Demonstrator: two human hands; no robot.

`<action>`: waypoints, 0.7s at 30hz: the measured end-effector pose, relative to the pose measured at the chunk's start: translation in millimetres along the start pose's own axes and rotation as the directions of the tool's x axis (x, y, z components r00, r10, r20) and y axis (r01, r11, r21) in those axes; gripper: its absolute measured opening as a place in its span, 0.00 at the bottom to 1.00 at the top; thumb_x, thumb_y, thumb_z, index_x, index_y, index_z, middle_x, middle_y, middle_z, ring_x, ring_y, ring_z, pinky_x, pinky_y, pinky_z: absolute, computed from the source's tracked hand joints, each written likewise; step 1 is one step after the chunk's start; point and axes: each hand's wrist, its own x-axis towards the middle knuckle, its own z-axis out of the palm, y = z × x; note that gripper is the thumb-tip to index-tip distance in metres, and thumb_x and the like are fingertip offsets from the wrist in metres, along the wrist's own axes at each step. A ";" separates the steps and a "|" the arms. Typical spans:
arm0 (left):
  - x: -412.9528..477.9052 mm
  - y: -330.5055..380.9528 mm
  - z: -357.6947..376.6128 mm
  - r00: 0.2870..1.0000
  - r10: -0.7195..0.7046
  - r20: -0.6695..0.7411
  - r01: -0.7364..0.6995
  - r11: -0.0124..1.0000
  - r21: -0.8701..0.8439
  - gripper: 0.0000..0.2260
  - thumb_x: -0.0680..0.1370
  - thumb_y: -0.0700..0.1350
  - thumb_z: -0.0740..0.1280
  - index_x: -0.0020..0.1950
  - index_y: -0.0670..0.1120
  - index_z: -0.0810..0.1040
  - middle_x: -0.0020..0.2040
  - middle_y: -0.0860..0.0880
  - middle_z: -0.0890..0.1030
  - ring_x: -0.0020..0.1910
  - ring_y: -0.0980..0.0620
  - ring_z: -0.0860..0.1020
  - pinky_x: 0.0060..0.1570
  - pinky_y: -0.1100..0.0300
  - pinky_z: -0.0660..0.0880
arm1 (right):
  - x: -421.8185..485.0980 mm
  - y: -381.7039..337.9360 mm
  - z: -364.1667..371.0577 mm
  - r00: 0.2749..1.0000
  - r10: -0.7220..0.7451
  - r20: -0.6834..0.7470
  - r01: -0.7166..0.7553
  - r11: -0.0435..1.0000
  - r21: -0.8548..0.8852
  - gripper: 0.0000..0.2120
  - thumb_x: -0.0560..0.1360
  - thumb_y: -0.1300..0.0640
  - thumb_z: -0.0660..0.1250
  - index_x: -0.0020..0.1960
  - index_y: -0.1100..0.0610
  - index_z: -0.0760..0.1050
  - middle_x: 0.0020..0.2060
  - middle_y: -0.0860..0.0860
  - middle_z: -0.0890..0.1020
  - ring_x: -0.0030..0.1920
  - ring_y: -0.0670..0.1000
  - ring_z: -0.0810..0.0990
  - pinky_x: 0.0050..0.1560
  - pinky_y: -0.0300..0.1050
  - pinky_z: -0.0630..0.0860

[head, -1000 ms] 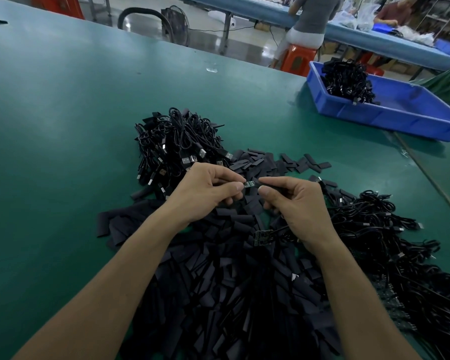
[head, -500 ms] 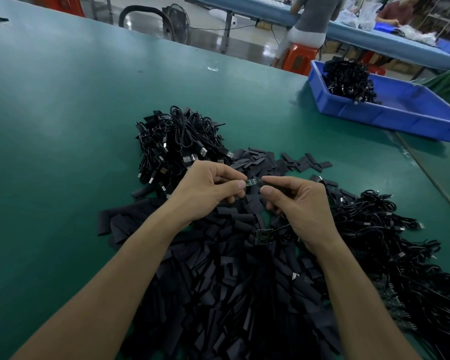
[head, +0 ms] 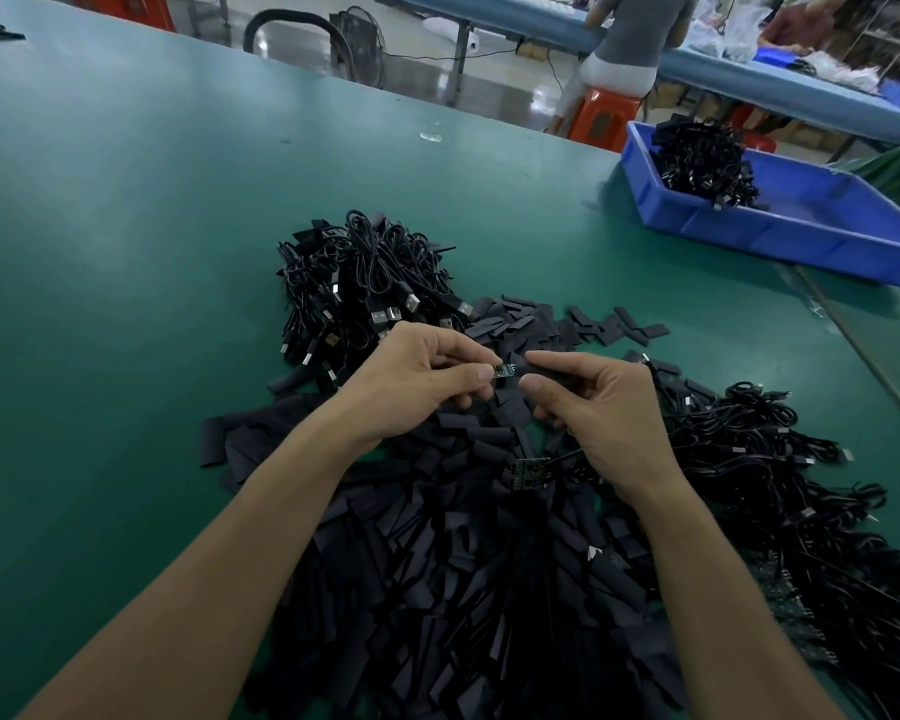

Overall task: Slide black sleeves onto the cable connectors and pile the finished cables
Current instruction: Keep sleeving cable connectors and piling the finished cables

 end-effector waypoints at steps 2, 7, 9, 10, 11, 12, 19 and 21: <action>-0.5 0.3 -1.7 1.000 0.007 0.027 -0.007 1.000 0.017 0.04 0.78 0.40 0.72 0.50 0.48 0.85 0.39 0.48 0.87 0.38 0.55 0.82 0.40 0.69 0.77 | 0.8 -1.6 -3.2 0.998 0.007 0.058 -0.007 1.000 -0.011 0.13 0.69 0.54 0.77 0.53 0.49 0.84 0.36 0.45 0.86 0.32 0.44 0.83 0.37 0.32 0.76; -0.8 -0.5 -3.1 0.996 0.050 0.071 -0.053 0.997 0.048 0.04 0.76 0.40 0.73 0.50 0.47 0.83 0.40 0.48 0.87 0.41 0.51 0.85 0.44 0.65 0.79 | 4.0 -6.1 -10.4 0.980 -0.007 0.197 0.008 1.000 -0.002 0.12 0.66 0.54 0.76 0.50 0.48 0.84 0.37 0.45 0.87 0.33 0.42 0.83 0.39 0.32 0.77; -0.6 -1.2 -2.6 0.995 0.068 0.066 -0.071 0.997 0.034 0.05 0.76 0.41 0.74 0.51 0.46 0.81 0.41 0.47 0.87 0.39 0.53 0.84 0.44 0.66 0.78 | 4.8 -7.8 -13.3 0.976 -0.024 0.217 0.024 1.000 0.003 0.12 0.66 0.53 0.76 0.50 0.48 0.85 0.38 0.44 0.87 0.35 0.41 0.83 0.40 0.32 0.78; -0.6 -1.5 -2.5 0.995 0.072 0.067 -0.075 0.997 0.034 0.06 0.76 0.41 0.74 0.51 0.45 0.80 0.41 0.46 0.87 0.40 0.52 0.84 0.45 0.65 0.78 | 5.0 -8.3 -14.4 0.974 -0.030 0.223 0.031 1.000 0.000 0.12 0.66 0.53 0.75 0.50 0.48 0.85 0.38 0.44 0.87 0.36 0.41 0.83 0.41 0.32 0.78; -0.6 -1.7 -2.6 0.995 0.074 0.072 -0.076 0.996 0.035 0.06 0.76 0.41 0.74 0.50 0.44 0.80 0.42 0.46 0.87 0.41 0.51 0.84 0.46 0.65 0.78 | 5.0 -8.6 -14.9 0.974 -0.035 0.225 0.037 0.999 -0.006 0.12 0.66 0.52 0.75 0.50 0.48 0.85 0.38 0.44 0.87 0.36 0.41 0.83 0.41 0.32 0.77; -0.5 -1.9 -2.6 0.994 0.073 0.079 -0.076 0.997 0.030 0.06 0.76 0.41 0.74 0.50 0.44 0.80 0.42 0.46 0.87 0.41 0.50 0.84 0.46 0.64 0.78 | 4.7 -8.6 -15.3 0.974 -0.043 0.224 0.046 0.999 -0.009 0.12 0.66 0.52 0.75 0.50 0.48 0.85 0.38 0.43 0.87 0.36 0.41 0.83 0.41 0.32 0.77; -0.8 -2.9 -0.1 0.998 0.040 0.055 -0.033 0.991 -0.130 0.03 0.77 0.37 0.72 0.49 0.41 0.80 0.39 0.46 0.86 0.36 0.55 0.81 0.41 0.67 0.77 | 1.7 -5.5 -10.5 0.984 -0.059 0.167 0.055 0.998 0.029 0.12 0.67 0.51 0.76 0.50 0.49 0.85 0.35 0.49 0.86 0.32 0.46 0.83 0.37 0.36 0.78; -0.5 -3.7 2.3 0.999 0.038 0.024 -0.034 0.992 -0.123 0.02 0.77 0.36 0.72 0.49 0.40 0.80 0.38 0.46 0.86 0.36 0.56 0.82 0.41 0.68 0.77 | 2.0 -4.9 -7.8 0.986 -0.072 0.153 0.070 0.997 0.016 0.11 0.67 0.51 0.76 0.50 0.48 0.85 0.36 0.49 0.86 0.32 0.47 0.83 0.37 0.36 0.78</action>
